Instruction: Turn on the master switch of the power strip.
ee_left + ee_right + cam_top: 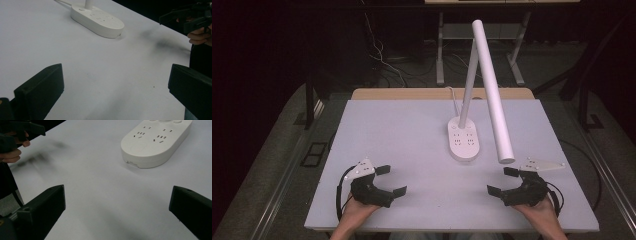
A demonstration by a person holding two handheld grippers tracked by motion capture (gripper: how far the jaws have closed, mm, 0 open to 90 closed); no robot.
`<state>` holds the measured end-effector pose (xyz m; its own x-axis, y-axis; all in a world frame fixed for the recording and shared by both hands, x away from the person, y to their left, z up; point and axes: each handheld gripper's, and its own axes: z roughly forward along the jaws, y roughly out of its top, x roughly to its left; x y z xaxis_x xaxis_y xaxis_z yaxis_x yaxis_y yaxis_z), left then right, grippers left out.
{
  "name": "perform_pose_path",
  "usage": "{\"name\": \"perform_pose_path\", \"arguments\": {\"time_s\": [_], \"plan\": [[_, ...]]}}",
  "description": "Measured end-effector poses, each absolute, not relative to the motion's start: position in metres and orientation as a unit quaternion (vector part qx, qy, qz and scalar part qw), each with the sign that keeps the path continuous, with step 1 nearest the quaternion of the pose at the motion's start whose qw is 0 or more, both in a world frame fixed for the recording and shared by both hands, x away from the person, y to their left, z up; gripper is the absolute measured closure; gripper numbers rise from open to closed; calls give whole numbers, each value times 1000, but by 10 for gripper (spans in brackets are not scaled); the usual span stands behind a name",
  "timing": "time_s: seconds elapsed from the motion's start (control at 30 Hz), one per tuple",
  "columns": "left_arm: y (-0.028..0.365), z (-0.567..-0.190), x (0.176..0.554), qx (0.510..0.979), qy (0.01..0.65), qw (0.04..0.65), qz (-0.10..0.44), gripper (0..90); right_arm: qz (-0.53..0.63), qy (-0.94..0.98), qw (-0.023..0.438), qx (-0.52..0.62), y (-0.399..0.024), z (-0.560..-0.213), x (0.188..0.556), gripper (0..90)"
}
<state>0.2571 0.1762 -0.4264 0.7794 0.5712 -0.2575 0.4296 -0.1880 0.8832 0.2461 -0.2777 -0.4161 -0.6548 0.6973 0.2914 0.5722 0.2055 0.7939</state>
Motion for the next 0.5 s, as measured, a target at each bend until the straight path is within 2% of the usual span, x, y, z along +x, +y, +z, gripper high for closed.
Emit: {"name": "perform_pose_path", "arguments": {"time_s": [0.5], "plan": [[175,-425,256,773,324,541,64,0,475,776,62,411,-276,-415,245,1]]}}
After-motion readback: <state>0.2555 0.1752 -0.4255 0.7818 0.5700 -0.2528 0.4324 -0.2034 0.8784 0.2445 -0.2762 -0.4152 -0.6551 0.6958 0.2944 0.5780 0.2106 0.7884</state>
